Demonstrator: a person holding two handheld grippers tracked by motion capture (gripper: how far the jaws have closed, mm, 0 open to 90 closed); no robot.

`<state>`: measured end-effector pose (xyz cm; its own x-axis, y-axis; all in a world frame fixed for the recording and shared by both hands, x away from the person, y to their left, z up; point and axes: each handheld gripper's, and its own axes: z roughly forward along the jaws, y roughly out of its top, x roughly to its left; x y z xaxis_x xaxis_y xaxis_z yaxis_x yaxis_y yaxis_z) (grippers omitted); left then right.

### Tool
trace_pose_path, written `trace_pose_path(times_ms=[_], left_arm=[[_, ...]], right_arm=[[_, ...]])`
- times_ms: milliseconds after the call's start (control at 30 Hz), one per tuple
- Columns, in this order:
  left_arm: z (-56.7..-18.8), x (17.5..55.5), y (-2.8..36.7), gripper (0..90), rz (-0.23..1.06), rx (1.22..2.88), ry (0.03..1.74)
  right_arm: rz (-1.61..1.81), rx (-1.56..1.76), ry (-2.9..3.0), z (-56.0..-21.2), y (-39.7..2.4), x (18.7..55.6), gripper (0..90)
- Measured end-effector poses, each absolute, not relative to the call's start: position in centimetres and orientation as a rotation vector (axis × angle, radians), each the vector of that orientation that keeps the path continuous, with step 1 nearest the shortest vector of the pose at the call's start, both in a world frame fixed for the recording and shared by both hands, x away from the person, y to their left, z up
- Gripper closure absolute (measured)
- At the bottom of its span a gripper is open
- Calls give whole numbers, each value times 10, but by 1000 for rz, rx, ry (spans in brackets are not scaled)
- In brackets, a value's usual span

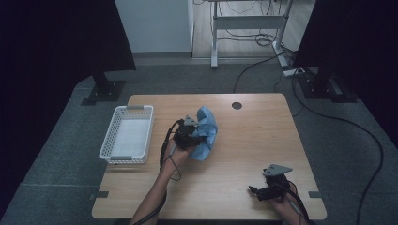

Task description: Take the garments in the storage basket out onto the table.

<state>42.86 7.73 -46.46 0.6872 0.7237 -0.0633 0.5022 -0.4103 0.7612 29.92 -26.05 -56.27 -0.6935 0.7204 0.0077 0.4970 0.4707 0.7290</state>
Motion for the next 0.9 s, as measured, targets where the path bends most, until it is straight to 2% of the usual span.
trace_pose_path(times_ms=[433,900], left_arm=[[-484,424,56,664,310,2125,903],[-511,422,40,646,313,2225,885]], right_arm=[[1053,1035,2422,-563,-260,299,43],[1054,1032,2424,-563,-260,299,43]])
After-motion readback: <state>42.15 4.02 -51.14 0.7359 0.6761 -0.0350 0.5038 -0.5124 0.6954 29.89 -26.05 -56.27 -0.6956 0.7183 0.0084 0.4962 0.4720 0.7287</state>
